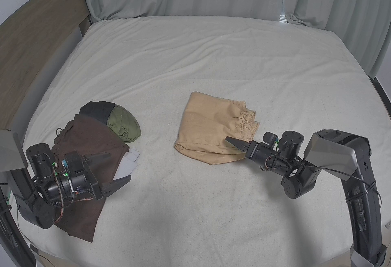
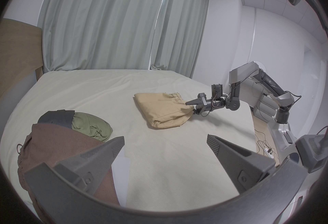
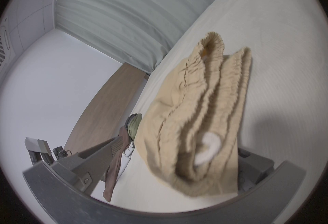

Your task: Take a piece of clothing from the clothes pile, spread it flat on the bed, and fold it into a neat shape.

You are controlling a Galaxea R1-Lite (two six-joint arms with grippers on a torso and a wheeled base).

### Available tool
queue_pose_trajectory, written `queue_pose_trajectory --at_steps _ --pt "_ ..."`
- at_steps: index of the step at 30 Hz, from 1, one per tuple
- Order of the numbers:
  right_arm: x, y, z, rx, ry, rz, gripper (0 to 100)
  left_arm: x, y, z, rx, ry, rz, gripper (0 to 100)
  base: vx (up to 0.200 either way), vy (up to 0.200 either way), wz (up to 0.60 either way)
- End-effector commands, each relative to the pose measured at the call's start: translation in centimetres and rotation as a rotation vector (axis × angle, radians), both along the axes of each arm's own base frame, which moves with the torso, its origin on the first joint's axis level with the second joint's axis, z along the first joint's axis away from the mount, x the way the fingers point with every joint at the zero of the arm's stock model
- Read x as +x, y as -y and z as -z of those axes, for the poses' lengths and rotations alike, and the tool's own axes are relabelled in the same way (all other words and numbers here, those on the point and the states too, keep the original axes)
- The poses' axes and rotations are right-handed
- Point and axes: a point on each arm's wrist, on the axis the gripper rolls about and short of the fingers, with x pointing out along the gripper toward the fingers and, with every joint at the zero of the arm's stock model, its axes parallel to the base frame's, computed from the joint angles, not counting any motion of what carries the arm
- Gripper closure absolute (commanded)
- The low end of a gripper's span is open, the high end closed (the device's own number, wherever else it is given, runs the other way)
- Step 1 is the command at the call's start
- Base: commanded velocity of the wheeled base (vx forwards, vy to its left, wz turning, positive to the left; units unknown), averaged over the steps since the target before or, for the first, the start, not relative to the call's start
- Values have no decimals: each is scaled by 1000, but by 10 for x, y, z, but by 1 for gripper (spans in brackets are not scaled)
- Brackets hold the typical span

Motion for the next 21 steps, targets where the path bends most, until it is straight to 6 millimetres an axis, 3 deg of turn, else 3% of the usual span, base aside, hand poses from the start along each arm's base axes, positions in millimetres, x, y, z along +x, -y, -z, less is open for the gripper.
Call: queue_pose_trajectory --at_steps 1,7,14,17,21 --pt "-22 -1 -2 -30 -33 -20 0 1 0 0 0 2 -1 0 0 0 0" --pt "-58 -17 -6 -70 -66 -89 0 1 0 -1 -1 6 -1 0 0 0 0" --pt "-92 -43 -28 -76 -63 -189 0 1 0 -2 -1 11 0 0 0 0 0" --pt "-96 -49 -41 -59 -34 -206 0 2 0 -2 -1 12 0 0 0 0 0" --pt "-86 -50 -56 -27 12 -198 0 2 0 -2 -1 12 0 0 0 0 0"
